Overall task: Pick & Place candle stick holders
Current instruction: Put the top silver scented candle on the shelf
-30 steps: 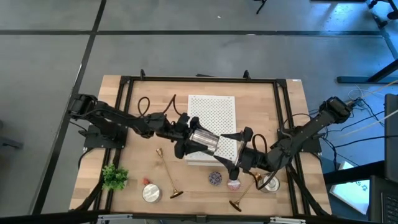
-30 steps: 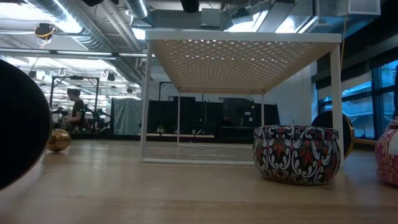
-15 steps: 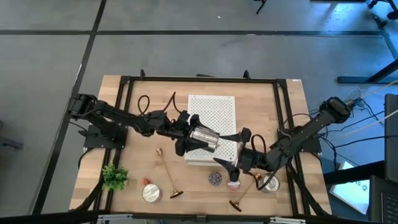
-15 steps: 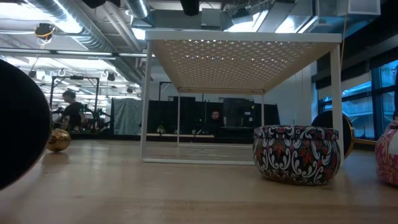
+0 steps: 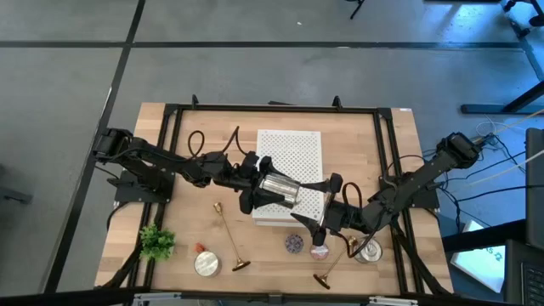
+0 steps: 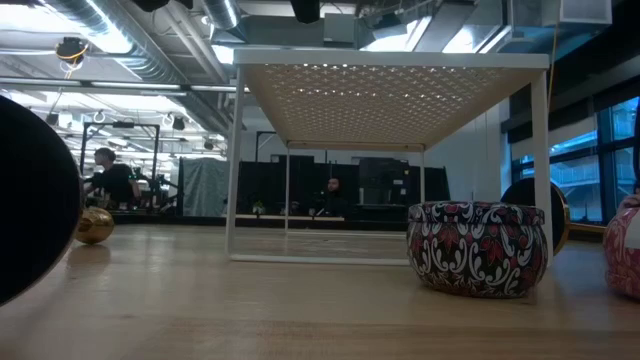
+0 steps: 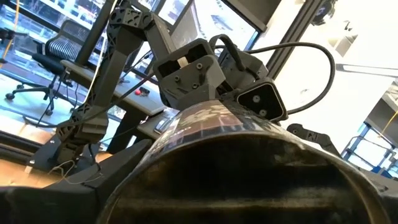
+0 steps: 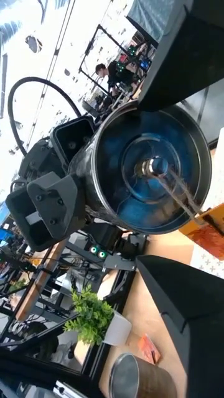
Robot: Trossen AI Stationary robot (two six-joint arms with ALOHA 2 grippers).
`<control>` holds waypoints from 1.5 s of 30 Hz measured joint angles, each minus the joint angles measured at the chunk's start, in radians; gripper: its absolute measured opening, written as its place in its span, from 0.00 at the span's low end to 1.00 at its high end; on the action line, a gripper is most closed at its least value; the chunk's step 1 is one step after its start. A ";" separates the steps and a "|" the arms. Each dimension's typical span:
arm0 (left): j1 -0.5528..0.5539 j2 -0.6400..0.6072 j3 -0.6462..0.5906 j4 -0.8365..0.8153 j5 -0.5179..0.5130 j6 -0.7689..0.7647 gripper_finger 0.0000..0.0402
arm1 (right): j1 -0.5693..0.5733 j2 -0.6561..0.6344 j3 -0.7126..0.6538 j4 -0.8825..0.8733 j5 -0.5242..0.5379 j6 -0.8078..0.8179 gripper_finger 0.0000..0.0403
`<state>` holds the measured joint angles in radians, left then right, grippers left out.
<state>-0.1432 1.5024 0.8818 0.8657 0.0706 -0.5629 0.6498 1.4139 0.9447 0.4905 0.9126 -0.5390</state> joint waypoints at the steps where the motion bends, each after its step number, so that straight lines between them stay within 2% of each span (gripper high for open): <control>1: 0.000 0.000 0.000 0.001 0.000 0.000 0.88 | 0.000 0.000 0.000 0.004 0.002 -0.007 0.99; 8: -0.001 0.000 0.000 -0.004 0.000 0.001 0.88 | 0.006 0.000 0.000 0.012 0.067 -0.028 0.99; 13: -0.003 0.000 0.000 -0.003 0.009 0.001 0.88 | 0.009 0.000 0.000 0.017 0.063 -0.034 0.99; 20: -0.026 0.002 0.000 -0.002 0.002 0.001 0.88 | -0.017 0.000 0.000 0.012 -0.027 -0.002 0.99; 26: -0.034 0.002 0.000 -0.002 -0.008 0.008 0.88 | -0.035 0.000 0.000 0.002 -0.047 0.001 0.99; 38: -0.039 0.004 0.000 -0.014 -0.006 0.006 0.87 | -0.093 0.000 0.000 -0.021 -0.223 -0.009 0.99; 45: -0.038 0.034 0.000 0.012 -0.023 -0.005 0.87 | -0.121 0.000 0.000 -0.028 -0.252 0.009 0.99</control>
<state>-0.1816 1.5364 0.8818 0.8782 0.0477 -0.5680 0.5286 1.4144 0.9447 0.4629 0.6610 -0.5304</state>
